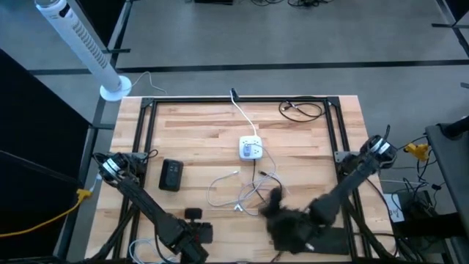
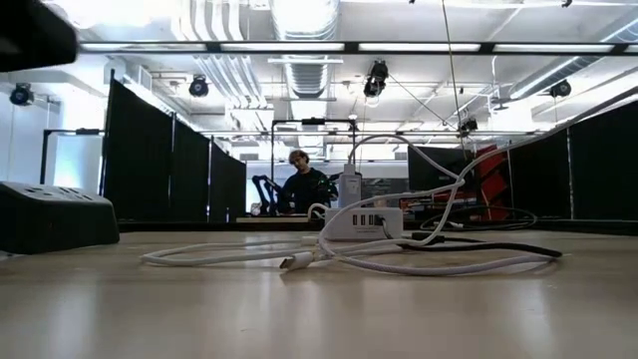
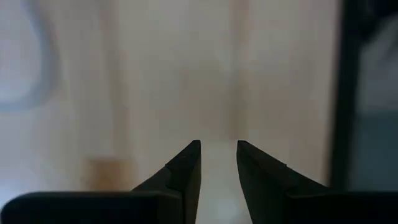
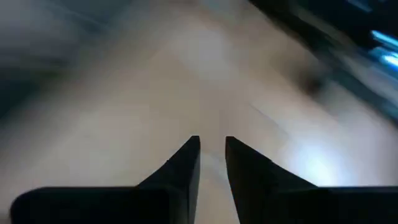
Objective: Insert USB
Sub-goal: Insert the light blue charger cable into the center black outlet extension
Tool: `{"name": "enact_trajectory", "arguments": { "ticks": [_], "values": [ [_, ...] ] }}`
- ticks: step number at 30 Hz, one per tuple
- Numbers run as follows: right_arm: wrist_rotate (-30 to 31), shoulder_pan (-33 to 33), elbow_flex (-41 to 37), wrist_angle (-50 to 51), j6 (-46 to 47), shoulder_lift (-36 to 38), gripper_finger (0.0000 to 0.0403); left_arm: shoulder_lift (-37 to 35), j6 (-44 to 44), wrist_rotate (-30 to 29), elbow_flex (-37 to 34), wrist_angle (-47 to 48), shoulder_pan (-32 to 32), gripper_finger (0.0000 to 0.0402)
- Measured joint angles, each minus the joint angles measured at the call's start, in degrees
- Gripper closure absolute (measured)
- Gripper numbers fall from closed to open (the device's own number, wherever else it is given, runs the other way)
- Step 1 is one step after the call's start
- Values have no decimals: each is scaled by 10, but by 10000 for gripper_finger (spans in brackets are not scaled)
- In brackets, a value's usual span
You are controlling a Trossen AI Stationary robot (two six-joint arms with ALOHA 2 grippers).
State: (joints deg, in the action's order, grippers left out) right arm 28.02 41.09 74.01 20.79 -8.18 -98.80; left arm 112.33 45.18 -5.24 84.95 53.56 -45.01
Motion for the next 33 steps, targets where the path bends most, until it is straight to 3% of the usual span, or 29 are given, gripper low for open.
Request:
{"name": "enact_trajectory", "arguments": {
  "ticks": [2, 3, 4, 5, 7, 9, 11, 15, 20, 25, 33],
  "values": [
    [-268, -30, -3, -101, -90, 0, 352, 0, 27, 27, 1, -2, 1, 303],
    [-369, -44, -3, -132, -105, 0, 357, 0, 41, 44, 1, -4, 1, 300],
    [-451, -57, -3, -158, -114, 0, 361, 0, 57, 65, 1, -5, 1, 297],
    [-486, -68, -3, -166, -118, 1, 366, 0, 76, 95, 1, -5, 0, 293],
    [-475, -81, -3, -156, -129, 2, 374, 0, 124, 178, 1, -2, -4, 285],
    [-424, -88, -8, -142, -140, 2, 381, 0, 182, 245, 1, 1, -10, 275],
    [-389, -89, -15, -136, -144, 2, 386, 0, 240, 263, 1, 0, -21, 262],
    [-379, -90, -21, -128, -155, 2, 389, 0, 331, 262, 0, 0, -46, 233],
    [-378, -90, -12, -102, -178, 4, 389, 0, 425, 228, -10, -20, -86, 198],
    [-379, -90, -12, -90, -185, 22, 389, 0, 439, 182, -16, -36, -128, 180],
    [-373, -82, -12, -72, -173, 44, 389, 36, 436, 75, -24, -32, -166, 203]
  ]
}}
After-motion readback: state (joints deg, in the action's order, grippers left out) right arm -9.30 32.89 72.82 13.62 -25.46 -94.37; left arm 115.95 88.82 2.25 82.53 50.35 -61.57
